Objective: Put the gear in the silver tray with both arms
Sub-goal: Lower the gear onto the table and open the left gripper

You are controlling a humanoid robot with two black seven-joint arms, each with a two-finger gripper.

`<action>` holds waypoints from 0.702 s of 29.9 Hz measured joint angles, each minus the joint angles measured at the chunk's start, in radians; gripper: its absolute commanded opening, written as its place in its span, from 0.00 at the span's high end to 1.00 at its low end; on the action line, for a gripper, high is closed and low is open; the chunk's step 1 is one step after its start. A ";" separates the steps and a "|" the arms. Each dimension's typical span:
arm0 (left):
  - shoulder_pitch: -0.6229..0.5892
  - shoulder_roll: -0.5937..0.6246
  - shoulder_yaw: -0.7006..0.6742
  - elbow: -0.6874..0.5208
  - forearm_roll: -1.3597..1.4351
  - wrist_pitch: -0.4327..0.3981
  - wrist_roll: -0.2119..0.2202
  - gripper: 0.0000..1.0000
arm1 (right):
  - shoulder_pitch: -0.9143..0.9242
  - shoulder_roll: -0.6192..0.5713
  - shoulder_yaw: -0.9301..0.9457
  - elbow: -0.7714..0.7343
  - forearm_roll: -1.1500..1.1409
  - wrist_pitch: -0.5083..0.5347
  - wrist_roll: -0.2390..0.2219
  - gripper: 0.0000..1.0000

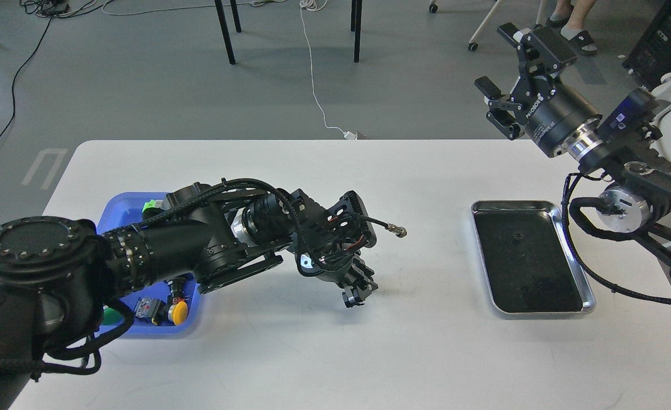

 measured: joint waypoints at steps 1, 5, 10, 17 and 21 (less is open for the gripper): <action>0.001 0.000 0.000 0.000 0.000 0.000 0.000 0.40 | 0.000 -0.001 0.000 0.000 0.000 0.000 0.000 0.03; 0.001 0.000 -0.001 -0.001 -0.001 0.000 0.000 0.21 | -0.002 -0.002 0.000 0.000 0.000 0.000 0.000 0.03; -0.006 0.000 -0.016 -0.045 -0.023 0.000 0.000 0.14 | -0.003 -0.014 0.000 0.002 0.000 0.000 0.000 0.03; -0.020 0.121 -0.076 -0.094 -0.194 0.003 0.000 0.05 | -0.054 -0.069 0.003 0.009 0.001 0.009 0.000 0.02; 0.019 0.270 -0.115 -0.125 -0.367 0.055 0.000 0.04 | -0.118 -0.106 0.010 0.014 -0.001 0.015 0.000 0.02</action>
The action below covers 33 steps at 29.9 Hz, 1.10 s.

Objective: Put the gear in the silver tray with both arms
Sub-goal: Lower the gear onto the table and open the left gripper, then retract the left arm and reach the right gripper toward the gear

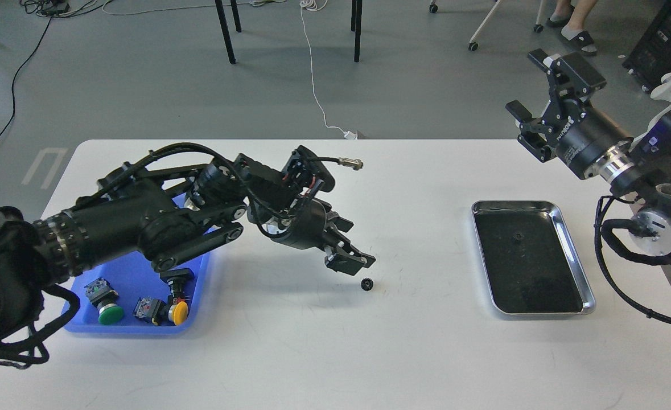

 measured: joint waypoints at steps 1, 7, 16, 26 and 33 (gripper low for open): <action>0.020 0.040 -0.005 -0.007 -0.053 0.022 0.000 0.04 | -0.019 -0.004 0.001 0.002 -0.003 0.001 0.000 0.02; 0.192 0.232 -0.128 -0.098 -0.428 0.136 0.000 0.02 | -0.093 -0.019 -0.006 0.004 -0.078 0.003 0.000 0.02; 0.661 0.312 -0.597 -0.252 -0.844 0.141 0.000 0.02 | -0.109 -0.021 -0.032 0.051 -0.378 0.006 0.000 0.01; 0.935 0.252 -0.945 -0.260 -1.086 0.137 0.000 0.02 | 0.320 0.018 -0.507 0.076 -0.723 0.005 0.000 0.01; 0.947 0.232 -0.999 -0.271 -1.153 0.135 0.000 0.02 | 0.635 0.243 -0.847 0.009 -0.774 0.005 0.000 0.01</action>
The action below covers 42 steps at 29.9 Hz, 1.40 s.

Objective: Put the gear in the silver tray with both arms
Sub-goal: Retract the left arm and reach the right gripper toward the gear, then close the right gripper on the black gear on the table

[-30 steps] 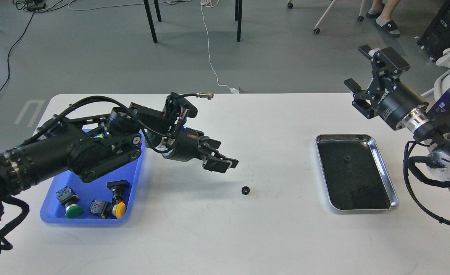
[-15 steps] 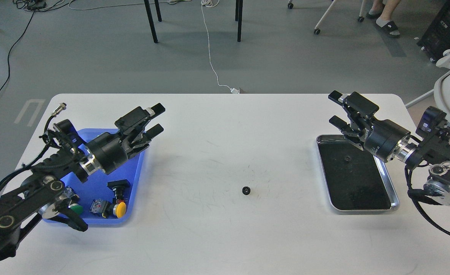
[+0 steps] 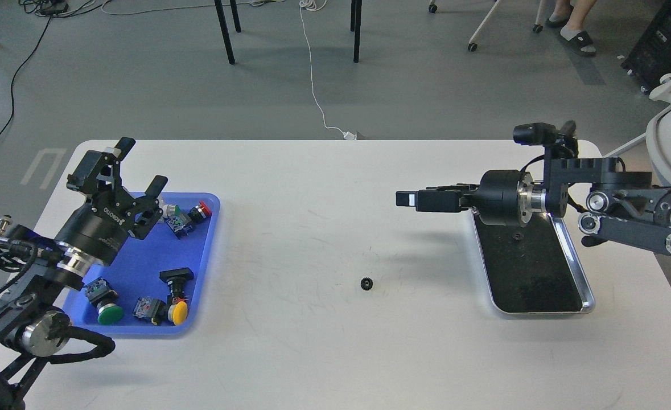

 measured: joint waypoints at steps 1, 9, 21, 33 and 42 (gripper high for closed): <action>0.000 -0.004 -0.003 -0.004 -0.001 0.002 0.000 0.02 | 0.028 0.040 -0.035 -0.016 -0.022 0.000 0.000 0.01; 0.002 -0.010 -0.008 -0.039 -0.001 0.012 0.000 0.02 | 0.102 0.250 -0.187 -0.110 -0.256 0.000 0.000 0.01; 0.040 -0.006 -0.019 -0.043 0.000 0.003 0.000 0.02 | 0.084 0.440 -0.337 -0.195 -0.275 -0.015 0.000 0.03; 0.040 -0.008 -0.023 -0.043 0.000 0.001 0.011 0.02 | 0.033 0.521 -0.412 -0.226 -0.271 -0.144 0.000 0.32; 0.040 -0.009 -0.023 -0.044 0.000 0.001 0.014 0.02 | 0.019 0.516 -0.420 -0.244 -0.271 -0.147 0.000 0.34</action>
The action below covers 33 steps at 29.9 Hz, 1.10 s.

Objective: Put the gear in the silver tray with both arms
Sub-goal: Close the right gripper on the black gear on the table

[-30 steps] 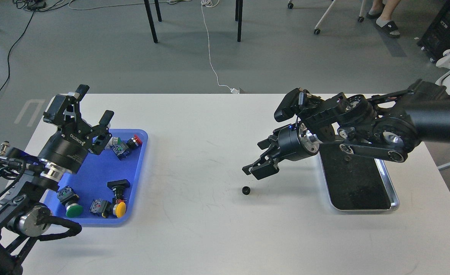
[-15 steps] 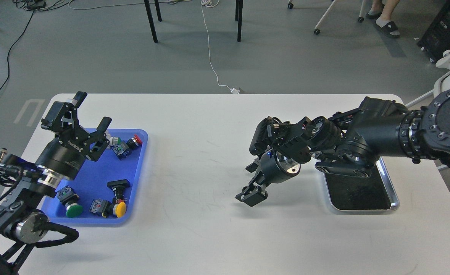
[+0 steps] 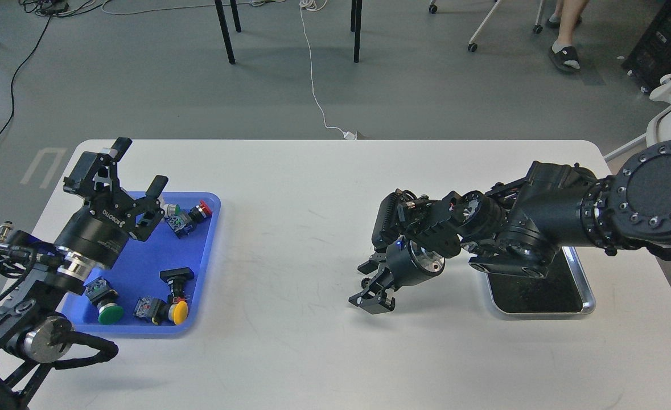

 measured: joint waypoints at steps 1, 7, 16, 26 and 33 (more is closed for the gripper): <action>0.000 0.000 0.000 0.000 0.000 0.000 0.001 0.02 | -0.002 0.000 -0.002 -0.002 0.000 -0.001 0.000 0.34; 0.000 0.000 0.001 -0.005 0.000 -0.001 0.003 0.02 | -0.006 -0.018 -0.005 -0.004 0.001 -0.008 0.000 0.55; 0.000 -0.005 0.000 -0.012 0.000 0.000 0.003 0.02 | -0.015 -0.025 -0.005 -0.003 0.002 -0.029 0.000 0.70; 0.000 -0.005 0.001 -0.012 0.000 0.000 0.003 0.02 | -0.016 -0.040 0.007 -0.004 0.009 -0.029 0.000 0.84; 0.000 -0.004 0.002 -0.012 0.000 0.000 0.003 0.02 | -0.002 -0.108 0.034 0.007 0.009 -0.027 0.000 0.84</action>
